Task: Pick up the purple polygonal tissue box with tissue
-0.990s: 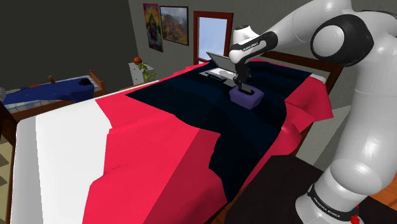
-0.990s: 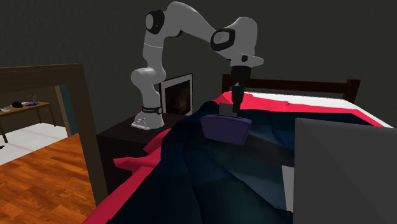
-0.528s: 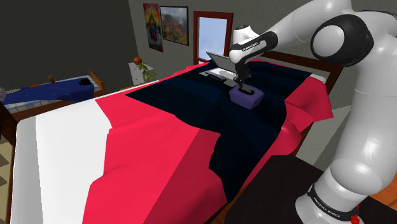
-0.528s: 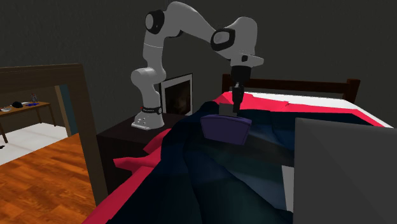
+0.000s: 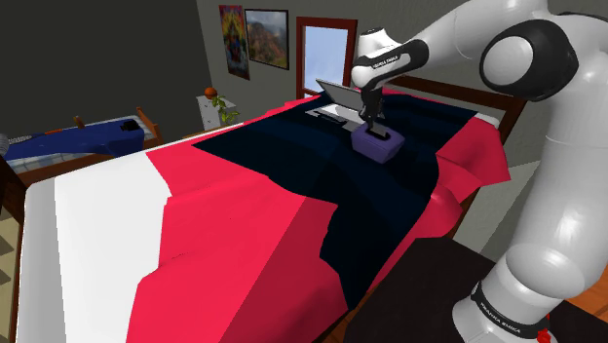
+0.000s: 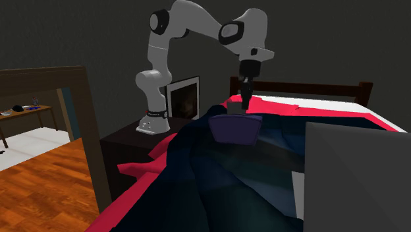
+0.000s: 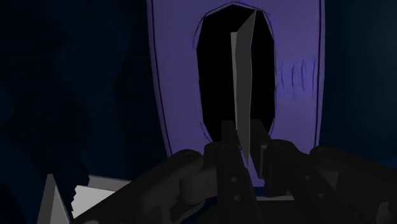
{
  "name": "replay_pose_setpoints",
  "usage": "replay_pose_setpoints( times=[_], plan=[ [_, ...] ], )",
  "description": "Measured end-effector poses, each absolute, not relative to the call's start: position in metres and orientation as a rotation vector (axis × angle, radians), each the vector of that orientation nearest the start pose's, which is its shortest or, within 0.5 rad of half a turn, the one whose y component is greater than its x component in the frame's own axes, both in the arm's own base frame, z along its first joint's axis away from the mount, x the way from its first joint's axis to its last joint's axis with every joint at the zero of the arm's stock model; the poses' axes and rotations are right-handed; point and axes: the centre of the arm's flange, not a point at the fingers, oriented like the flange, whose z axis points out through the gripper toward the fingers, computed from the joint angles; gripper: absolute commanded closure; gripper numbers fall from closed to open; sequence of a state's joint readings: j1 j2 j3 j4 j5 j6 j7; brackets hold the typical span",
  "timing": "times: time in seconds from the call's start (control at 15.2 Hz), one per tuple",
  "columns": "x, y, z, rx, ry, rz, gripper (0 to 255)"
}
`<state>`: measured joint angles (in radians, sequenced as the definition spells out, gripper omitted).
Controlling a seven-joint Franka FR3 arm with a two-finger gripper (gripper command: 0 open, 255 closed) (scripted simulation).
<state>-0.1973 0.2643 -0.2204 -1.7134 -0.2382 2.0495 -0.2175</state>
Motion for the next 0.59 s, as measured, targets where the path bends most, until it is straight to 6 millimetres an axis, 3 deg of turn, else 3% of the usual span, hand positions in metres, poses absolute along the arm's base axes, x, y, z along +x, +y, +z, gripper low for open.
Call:
replay_pose_setpoints(
  times=[0.59],
  plan=[
    [0.587, -0.262, 0.491, -3.42, 0.151, 0.023, 255]
  ],
)
